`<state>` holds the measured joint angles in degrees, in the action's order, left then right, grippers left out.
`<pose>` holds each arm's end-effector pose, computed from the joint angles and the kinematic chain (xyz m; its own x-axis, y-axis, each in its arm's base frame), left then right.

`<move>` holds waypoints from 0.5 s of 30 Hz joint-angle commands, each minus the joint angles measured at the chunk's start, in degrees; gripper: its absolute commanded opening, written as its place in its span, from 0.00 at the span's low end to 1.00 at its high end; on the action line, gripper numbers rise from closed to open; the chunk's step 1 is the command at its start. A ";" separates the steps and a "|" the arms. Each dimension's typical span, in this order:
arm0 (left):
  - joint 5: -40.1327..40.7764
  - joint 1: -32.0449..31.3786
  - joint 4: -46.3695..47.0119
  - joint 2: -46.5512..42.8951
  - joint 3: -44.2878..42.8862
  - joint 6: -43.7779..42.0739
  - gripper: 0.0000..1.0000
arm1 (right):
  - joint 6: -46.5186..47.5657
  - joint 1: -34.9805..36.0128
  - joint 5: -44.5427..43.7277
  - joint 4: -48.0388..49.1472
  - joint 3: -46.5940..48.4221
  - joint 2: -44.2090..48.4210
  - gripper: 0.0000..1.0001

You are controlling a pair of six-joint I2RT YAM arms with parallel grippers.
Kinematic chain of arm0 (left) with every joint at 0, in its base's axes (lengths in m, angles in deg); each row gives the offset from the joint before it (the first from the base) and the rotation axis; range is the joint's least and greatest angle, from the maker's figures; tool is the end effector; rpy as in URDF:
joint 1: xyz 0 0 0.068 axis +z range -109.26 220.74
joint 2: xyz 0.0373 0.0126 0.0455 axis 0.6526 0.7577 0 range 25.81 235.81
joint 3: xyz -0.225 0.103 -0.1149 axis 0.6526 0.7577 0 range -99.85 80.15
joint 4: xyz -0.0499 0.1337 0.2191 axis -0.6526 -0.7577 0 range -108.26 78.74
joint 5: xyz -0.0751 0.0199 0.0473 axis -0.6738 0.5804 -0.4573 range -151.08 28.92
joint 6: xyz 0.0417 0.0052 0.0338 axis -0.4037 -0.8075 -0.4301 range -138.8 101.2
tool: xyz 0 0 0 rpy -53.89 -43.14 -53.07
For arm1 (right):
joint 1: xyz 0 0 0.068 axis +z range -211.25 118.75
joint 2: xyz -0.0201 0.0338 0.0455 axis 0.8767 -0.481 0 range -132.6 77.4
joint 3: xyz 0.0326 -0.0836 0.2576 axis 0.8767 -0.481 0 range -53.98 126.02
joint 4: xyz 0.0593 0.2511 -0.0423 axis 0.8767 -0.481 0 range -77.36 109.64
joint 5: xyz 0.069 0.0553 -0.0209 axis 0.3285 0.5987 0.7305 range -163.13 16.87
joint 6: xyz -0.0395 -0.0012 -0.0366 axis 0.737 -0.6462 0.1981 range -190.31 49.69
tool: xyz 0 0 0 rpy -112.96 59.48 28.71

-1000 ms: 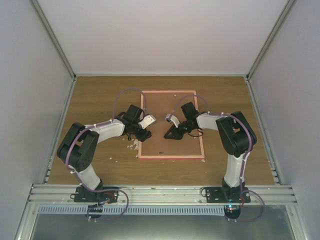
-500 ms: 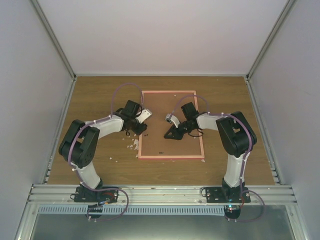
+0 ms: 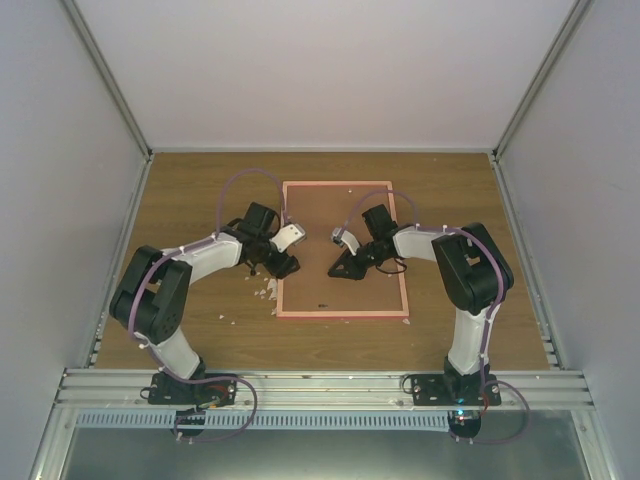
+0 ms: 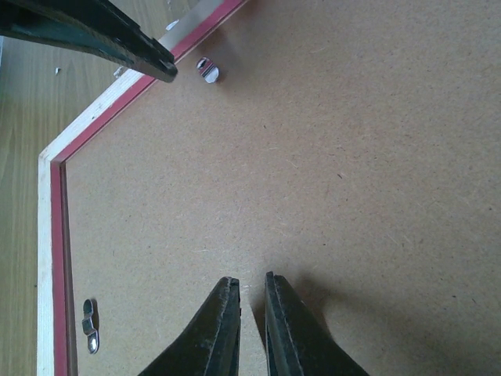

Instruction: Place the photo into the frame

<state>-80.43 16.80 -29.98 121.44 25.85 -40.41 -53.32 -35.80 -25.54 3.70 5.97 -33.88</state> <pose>0.2907 -0.1420 0.1662 -0.5397 0.6197 -0.5699 0.7881 0.6099 -0.0831 0.3080 0.1756 0.1154 -0.6367 -0.5211 -0.5684 -0.7668 0.3494 0.5385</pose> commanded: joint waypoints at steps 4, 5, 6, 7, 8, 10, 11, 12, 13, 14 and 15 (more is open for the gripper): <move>1.62 -1.30 0.88 3.33 -0.23 -1.42 0.67 | -0.45 0.45 -6.29 -1.97 -1.77 -0.96 0.12; 2.06 -1.40 0.95 3.56 -0.01 -1.58 0.67 | -0.51 0.47 -6.27 -1.98 -1.76 -0.95 0.12; 2.48 -1.37 0.99 3.74 0.21 -1.78 0.67 | -0.55 0.50 -6.34 -2.01 -1.65 -0.98 0.12; 3.26 -1.38 0.97 3.93 0.43 -1.85 0.68 | -0.63 0.52 -6.37 -2.00 -1.67 -1.02 0.12; 4.11 -1.37 1.05 4.16 0.58 -1.94 0.68 | -0.77 0.48 -6.31 -2.07 -1.63 -1.09 0.12; 5.60 -0.99 1.06 4.46 0.60 -1.56 0.66 | -0.82 0.48 -6.28 -2.02 -1.67 -1.23 0.12; 5.53 -0.65 1.06 4.56 0.67 -1.44 0.66 | -0.84 0.52 -6.34 -1.99 -1.67 -1.31 0.12; 5.53 -0.45 0.98 4.60 0.69 -1.47 0.66 | -0.89 0.48 -6.45 -1.99 -1.59 -1.40 0.12; 5.77 -0.41 0.97 4.82 0.77 -1.70 0.67 | -0.95 0.50 -6.48 -1.96 -1.52 -1.54 0.12; 5.62 -0.40 0.97 4.82 0.80 -2.06 0.69 | -0.99 0.50 -6.54 -1.94 -1.50 -1.56 0.12; 5.83 -0.45 0.94 4.85 1.02 -2.52 0.71 | -1.06 0.48 -6.55 -1.98 -1.45 -1.61 0.12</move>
<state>-78.01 15.68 -27.24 124.61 25.72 -42.09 -54.19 -35.80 -25.74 3.77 5.97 -33.88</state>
